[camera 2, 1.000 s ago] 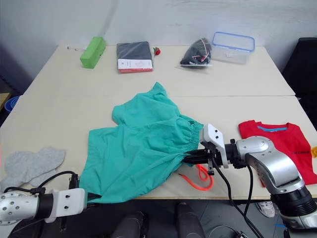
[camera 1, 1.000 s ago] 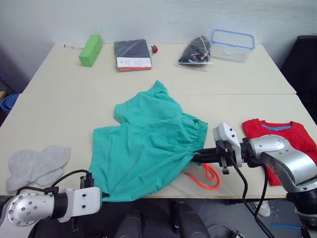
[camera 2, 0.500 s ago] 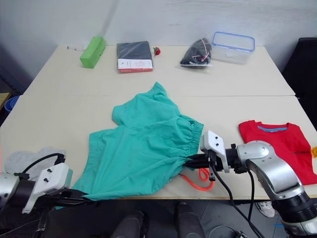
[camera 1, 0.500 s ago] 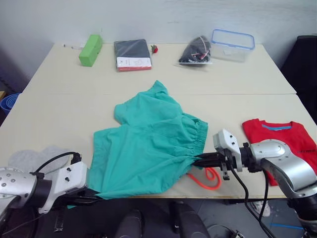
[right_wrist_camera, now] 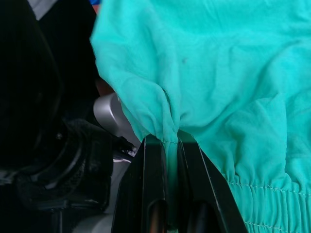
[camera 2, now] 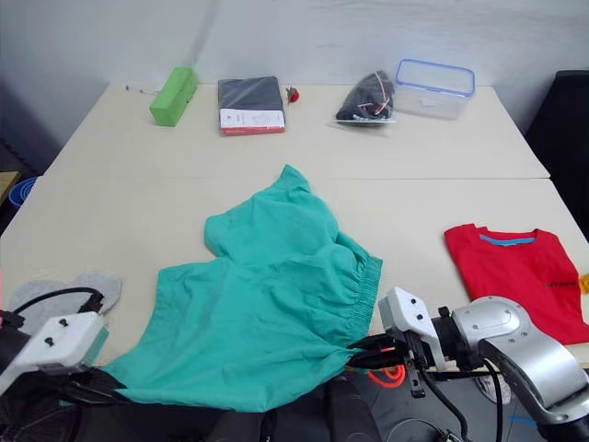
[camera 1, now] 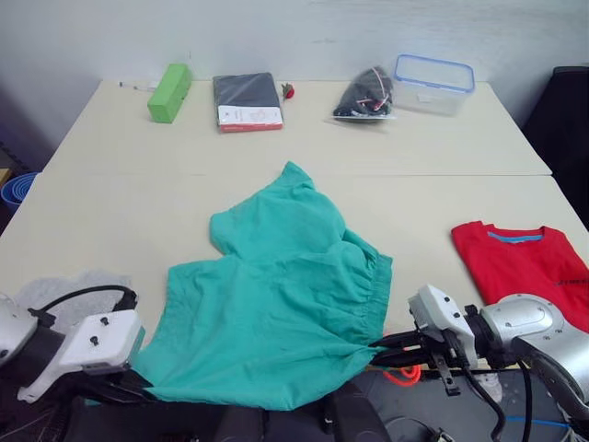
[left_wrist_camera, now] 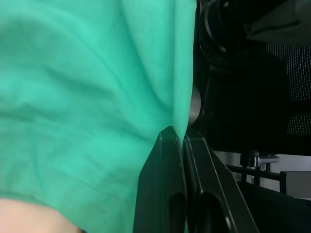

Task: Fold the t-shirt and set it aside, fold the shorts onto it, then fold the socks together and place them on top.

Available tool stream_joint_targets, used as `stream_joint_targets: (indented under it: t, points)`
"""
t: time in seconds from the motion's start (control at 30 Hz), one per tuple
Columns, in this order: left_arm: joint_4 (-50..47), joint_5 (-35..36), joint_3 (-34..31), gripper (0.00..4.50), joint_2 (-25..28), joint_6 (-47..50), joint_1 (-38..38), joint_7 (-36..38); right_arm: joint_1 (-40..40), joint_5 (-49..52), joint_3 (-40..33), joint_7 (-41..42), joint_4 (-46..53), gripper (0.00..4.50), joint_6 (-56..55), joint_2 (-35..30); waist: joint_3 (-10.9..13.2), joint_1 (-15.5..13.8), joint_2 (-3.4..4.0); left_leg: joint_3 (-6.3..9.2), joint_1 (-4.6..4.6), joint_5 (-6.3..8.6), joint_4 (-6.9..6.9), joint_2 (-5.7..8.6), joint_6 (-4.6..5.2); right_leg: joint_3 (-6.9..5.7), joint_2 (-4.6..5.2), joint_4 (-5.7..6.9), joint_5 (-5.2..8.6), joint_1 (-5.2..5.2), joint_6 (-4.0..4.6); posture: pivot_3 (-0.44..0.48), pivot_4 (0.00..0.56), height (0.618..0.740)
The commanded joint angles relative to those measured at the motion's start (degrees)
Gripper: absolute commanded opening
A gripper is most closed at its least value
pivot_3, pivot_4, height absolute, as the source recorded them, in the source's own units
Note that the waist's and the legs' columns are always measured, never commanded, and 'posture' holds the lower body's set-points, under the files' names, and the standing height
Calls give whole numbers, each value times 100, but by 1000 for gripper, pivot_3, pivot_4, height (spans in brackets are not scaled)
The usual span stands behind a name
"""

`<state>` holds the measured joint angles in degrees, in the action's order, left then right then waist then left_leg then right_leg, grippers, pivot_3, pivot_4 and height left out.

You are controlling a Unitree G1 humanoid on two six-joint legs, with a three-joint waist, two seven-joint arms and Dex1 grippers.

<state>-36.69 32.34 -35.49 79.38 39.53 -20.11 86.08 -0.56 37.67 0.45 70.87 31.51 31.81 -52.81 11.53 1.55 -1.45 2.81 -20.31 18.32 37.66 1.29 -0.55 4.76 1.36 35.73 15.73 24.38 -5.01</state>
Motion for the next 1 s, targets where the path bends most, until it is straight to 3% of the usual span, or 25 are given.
stream_joint_targets:
  t: [0.03,0.1,0.2,0.3,0.4,0.53,0.73,1.0]
  points:
    - [1270,341,900,47,812,-609,1379,449,48,656,-379,-452,47,0,551,186,5,-8,-7,5,-3,0,10,-1,0,1,-1,-1,7,-4,13,0,150,740]
    - [2157,-112,2338,47,631,-1000,3224,460,99,888,-493,-596,-107,0,841,211,14,14,13,-9,1,-4,12,-1,4,-2,-8,-9,21,-9,40,0,150,740]
    - [4371,-1775,4445,47,-979,-1696,6643,539,212,1098,-692,-904,-428,0,1162,308,16,3,41,-35,13,-11,20,18,17,9,-44,-13,2,-31,6,0,150,740]
    - [6624,-2857,5222,47,-2319,-2773,8527,-42,357,1410,-950,-1266,-666,0,1501,467,7,-85,8,-35,8,-13,59,20,19,-8,-67,-19,-42,-58,-54,0,150,740]
    - [8871,-3604,5491,47,-3526,-4035,9780,-1259,586,1805,-1329,-1826,-885,0,1844,702,0,-137,-20,-23,-13,-7,58,3,24,13,-62,-29,-73,-31,-57,0,150,740]
    - [10417,-4045,5435,47,-4782,-5276,10369,-2831,1006,2131,-1776,-2796,-1173,0,2187,1028,-6,-139,-25,-50,-135,-5,66,12,30,27,2,4,-83,113,-76,0,150,740]
    - [11181,-4552,5341,47,-5555,-5892,10667,-4377,1049,2150,-2036,-3403,-1193,0,2400,1076,-8,-166,-29,-74,-342,-28,137,19,-10,17,14,79,-83,331,-76,0,150,740]
    - [11379,-5007,5285,47,-6045,-6181,10715,-5329,661,1845,-2064,-3701,-1086,0,2352,1005,-6,-230,-33,-98,-284,-32,150,66,62,44,24,72,-109,271,-109,0,150,740]
